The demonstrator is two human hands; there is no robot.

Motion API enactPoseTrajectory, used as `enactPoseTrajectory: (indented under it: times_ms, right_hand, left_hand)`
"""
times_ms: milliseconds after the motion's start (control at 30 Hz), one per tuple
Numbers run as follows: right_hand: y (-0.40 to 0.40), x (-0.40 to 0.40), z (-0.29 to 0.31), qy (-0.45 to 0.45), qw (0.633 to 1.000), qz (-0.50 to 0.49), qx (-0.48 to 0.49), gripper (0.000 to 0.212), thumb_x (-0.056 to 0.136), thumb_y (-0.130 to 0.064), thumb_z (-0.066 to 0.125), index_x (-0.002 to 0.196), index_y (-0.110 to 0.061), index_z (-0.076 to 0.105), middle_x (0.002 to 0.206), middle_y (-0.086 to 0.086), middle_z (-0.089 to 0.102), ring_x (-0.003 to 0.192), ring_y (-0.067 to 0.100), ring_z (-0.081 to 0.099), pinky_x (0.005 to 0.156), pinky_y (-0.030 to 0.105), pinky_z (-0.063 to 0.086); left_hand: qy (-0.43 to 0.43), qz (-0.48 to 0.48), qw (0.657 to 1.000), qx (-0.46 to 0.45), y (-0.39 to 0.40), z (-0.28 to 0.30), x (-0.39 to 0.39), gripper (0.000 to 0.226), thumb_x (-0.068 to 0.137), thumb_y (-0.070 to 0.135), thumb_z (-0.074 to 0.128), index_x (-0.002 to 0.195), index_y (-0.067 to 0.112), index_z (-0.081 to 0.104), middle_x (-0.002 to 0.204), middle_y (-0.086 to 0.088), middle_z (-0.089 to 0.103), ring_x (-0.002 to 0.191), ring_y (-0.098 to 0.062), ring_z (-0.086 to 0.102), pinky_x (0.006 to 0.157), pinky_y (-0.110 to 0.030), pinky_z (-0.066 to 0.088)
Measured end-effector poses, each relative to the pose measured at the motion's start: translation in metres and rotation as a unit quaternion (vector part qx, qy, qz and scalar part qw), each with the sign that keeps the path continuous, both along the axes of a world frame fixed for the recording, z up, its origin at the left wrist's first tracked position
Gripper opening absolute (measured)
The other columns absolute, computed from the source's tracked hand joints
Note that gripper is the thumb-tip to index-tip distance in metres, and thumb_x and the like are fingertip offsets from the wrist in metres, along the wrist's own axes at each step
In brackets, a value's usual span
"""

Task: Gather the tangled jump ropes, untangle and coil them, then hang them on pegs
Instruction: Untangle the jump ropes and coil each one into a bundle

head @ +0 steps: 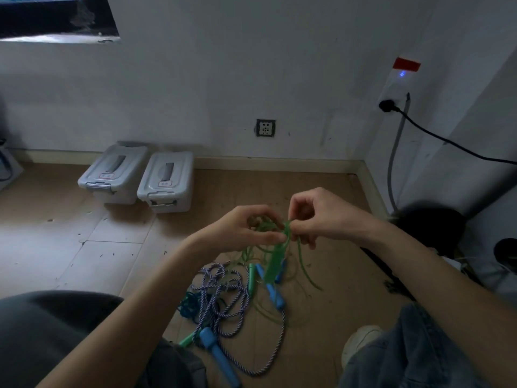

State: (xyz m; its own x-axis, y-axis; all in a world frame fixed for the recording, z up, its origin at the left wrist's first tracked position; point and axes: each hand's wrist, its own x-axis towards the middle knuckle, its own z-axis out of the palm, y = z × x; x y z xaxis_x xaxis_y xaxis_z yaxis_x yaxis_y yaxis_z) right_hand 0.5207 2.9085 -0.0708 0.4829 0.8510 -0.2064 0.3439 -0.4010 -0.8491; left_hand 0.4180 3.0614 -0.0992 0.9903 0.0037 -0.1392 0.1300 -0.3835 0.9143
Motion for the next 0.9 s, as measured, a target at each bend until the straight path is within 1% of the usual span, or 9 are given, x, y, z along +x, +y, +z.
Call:
enactPoseTrajectory:
  times_ms: [133,267,333,433,500,567,667,767,900]
  right_hand:
    - [0.010,-0.012,-0.007,-0.113,0.992,-0.047,0.004,0.023,0.078,-0.012,0.066,0.062,-0.016,0.050,0.054,-0.004,0.053,0.041,-0.001,0.046,0.041,0.013,0.035]
    - [0.005,0.008,-0.001,0.026,0.941,-0.268,0.205,0.024,0.085,-0.010,0.059,0.065,-0.018,0.049,0.056,-0.005,0.049,0.039,-0.003,0.042,0.037,0.010,0.032]
    - [-0.002,0.022,-0.001,-0.015,0.930,-0.305,0.205,0.018,0.087,-0.009,0.058,0.072,-0.016,0.051,0.058,-0.004,0.050,0.040,-0.003,0.044,0.038,0.010,0.034]
    - [-0.006,0.026,-0.018,-0.126,0.972,-0.190,-0.053,0.005,0.089,-0.013,0.059,0.090,-0.008,0.059,0.067,0.000,0.061,0.047,0.002,0.053,0.038,0.011,0.038]
    - [-0.009,0.022,-0.030,-0.118,0.959,-0.096,-0.238,0.018,0.090,-0.021,0.058,0.095,-0.004,0.061,0.077,0.006,0.068,0.050,0.009,0.061,0.041,0.018,0.044]
    - [-0.011,0.019,-0.033,-0.126,0.945,-0.056,-0.297,0.025,0.090,-0.025,0.059,0.099,-0.003,0.061,0.088,0.011,0.069,0.057,0.015,0.067,0.044,0.023,0.051]
    - [-0.005,0.021,-0.029,-0.133,0.975,-0.068,-0.163,0.036,0.086,-0.021,0.064,0.119,-0.010,0.057,0.112,0.006,0.063,0.071,0.013,0.067,0.050,0.019,0.052]
    - [0.007,0.013,-0.024,0.005,0.997,0.056,-0.056,0.060,0.079,-0.018,0.071,0.132,-0.027,0.044,0.129,-0.005,0.053,0.105,0.009,0.057,0.085,0.024,0.049]
    - [0.014,-0.001,-0.034,0.083,0.987,0.137,0.015,0.016,0.087,-0.016,0.061,0.103,-0.014,0.064,0.092,-0.003,0.066,0.088,0.010,0.063,0.086,0.024,0.049]
  left_hand:
    - [0.004,-0.061,0.973,0.222,-0.013,-0.019,0.007,0.031,0.079,0.037,0.066,0.105,0.023,0.057,0.092,0.008,0.062,0.080,-0.005,0.062,0.069,-0.016,0.052]
    - [0.088,-0.068,0.905,0.410,0.006,-0.051,-0.001,0.038,0.082,0.039,0.062,0.116,0.023,0.056,0.109,0.003,0.059,0.094,-0.011,0.059,0.083,-0.026,0.053]
    - [0.105,-0.033,0.923,0.368,0.019,-0.061,-0.005,0.026,0.087,0.025,0.059,0.112,0.018,0.060,0.107,0.001,0.065,0.089,-0.008,0.061,0.083,-0.021,0.052]
    - [0.064,0.101,0.967,0.225,0.027,-0.049,0.003,0.016,0.088,0.014,0.057,0.102,0.010,0.063,0.077,0.006,0.066,0.062,-0.003,0.063,0.061,-0.016,0.054]
    - [0.025,0.137,0.970,0.200,0.033,-0.032,0.006,0.014,0.087,0.013,0.058,0.100,0.012,0.065,0.075,0.006,0.068,0.065,-0.006,0.067,0.065,-0.026,0.058]
    - [-0.005,0.103,0.967,0.235,0.035,-0.015,0.006,0.019,0.087,0.011,0.058,0.105,0.015,0.065,0.083,0.003,0.069,0.070,-0.009,0.068,0.068,-0.027,0.058]
    - [-0.025,0.006,0.958,0.286,0.029,0.009,0.005,0.032,0.087,-0.001,0.052,0.112,0.017,0.062,0.093,0.009,0.062,0.064,-0.002,0.064,0.057,-0.017,0.055]
    - [-0.046,-0.065,0.969,0.233,0.018,0.037,0.002,0.036,0.085,-0.001,0.051,0.103,0.028,0.063,0.092,0.019,0.062,0.064,0.000,0.066,0.050,-0.015,0.052]
    - [-0.092,-0.028,0.982,0.164,0.019,0.061,-0.003,0.021,0.083,0.012,0.058,0.096,0.028,0.063,0.083,0.016,0.070,0.074,-0.002,0.068,0.063,-0.031,0.058]
